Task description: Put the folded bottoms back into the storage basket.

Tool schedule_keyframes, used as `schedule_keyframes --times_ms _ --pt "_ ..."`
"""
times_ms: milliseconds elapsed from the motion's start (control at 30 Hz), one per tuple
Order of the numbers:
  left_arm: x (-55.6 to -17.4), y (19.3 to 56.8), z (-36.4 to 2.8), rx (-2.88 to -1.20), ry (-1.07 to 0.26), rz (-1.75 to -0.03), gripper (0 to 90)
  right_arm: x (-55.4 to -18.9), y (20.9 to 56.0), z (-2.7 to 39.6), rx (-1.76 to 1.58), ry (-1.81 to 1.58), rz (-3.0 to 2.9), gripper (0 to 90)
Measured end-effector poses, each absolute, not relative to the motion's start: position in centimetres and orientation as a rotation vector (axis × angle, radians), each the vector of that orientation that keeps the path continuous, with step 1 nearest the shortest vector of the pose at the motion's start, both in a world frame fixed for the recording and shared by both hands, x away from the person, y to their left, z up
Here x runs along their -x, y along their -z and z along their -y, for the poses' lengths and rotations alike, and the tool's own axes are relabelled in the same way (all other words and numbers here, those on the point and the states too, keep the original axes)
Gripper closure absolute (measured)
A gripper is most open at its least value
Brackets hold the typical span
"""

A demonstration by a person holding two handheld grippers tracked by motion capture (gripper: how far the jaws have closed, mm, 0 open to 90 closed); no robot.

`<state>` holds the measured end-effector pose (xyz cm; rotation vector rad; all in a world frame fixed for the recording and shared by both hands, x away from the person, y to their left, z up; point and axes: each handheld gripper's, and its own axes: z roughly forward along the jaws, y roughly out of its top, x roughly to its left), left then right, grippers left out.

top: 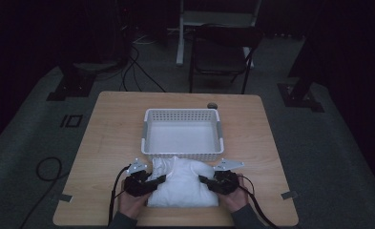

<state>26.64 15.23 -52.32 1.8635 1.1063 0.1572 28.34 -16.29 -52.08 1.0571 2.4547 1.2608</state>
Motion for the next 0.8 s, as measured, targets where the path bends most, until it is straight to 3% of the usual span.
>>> schedule_keyframes --times_ms 800 --pt "-24.6 48.4 -15.4 -1.764 -0.164 -1.028 63.5 -25.9 48.9 16.7 -0.913 -1.316 -2.347 70.9"
